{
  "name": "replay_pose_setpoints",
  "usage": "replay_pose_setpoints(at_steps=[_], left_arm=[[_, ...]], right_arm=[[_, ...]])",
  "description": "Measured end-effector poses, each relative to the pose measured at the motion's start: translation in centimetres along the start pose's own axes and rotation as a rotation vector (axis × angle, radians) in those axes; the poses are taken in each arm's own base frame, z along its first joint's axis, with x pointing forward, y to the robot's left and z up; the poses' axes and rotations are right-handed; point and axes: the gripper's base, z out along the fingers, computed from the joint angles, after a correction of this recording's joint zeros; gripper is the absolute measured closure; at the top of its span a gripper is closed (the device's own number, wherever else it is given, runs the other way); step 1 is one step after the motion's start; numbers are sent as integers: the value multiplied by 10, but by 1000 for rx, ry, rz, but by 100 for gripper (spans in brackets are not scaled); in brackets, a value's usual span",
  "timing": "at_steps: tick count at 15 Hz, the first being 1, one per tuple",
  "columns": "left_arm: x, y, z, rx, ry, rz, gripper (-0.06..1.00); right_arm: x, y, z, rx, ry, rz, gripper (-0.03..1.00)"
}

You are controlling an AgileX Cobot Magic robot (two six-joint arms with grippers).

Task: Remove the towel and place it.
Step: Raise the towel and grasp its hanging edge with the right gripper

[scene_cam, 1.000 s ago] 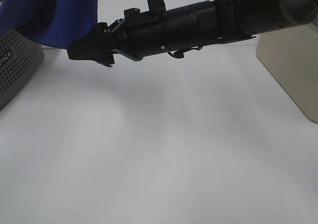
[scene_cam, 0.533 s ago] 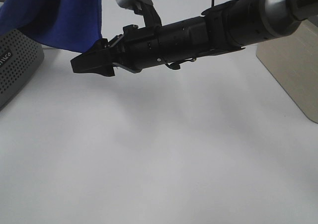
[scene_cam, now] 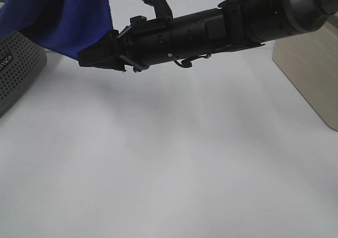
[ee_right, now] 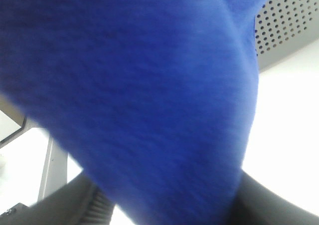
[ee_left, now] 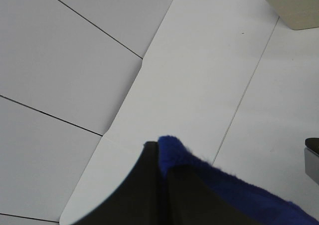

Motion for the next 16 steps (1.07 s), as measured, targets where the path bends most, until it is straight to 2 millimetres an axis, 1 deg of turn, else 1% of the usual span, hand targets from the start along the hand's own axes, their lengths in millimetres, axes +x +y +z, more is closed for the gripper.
replay_pose_setpoints(at_steps=[2,3,5,6,8,10,13,16], left_arm=[[0,0,0,0,0,0,94],[0,0,0,0,0,0,94],[0,0,0,0,0,0,94],[0,0,0,0,0,0,94],[0,0,0,0,0,0,94],[0,0,0,0,0,0,94],[0,0,0,0,0,0,94],[0,0,0,0,0,0,94]], right_arm=[[-2,1,-1,1,-5,-5,48],[-2,1,-1,4,-5,-7,50],[-2,1,-1,7,-5,-23,61],[-2,1,-1,8,-5,-25,65],[-2,1,-1,8,-4,-46,78],[-2,1,-1,7,-3,-53,94],[-1,2,-1,-1,2,-52,95],[-1,2,-1,-1,7,18,95]])
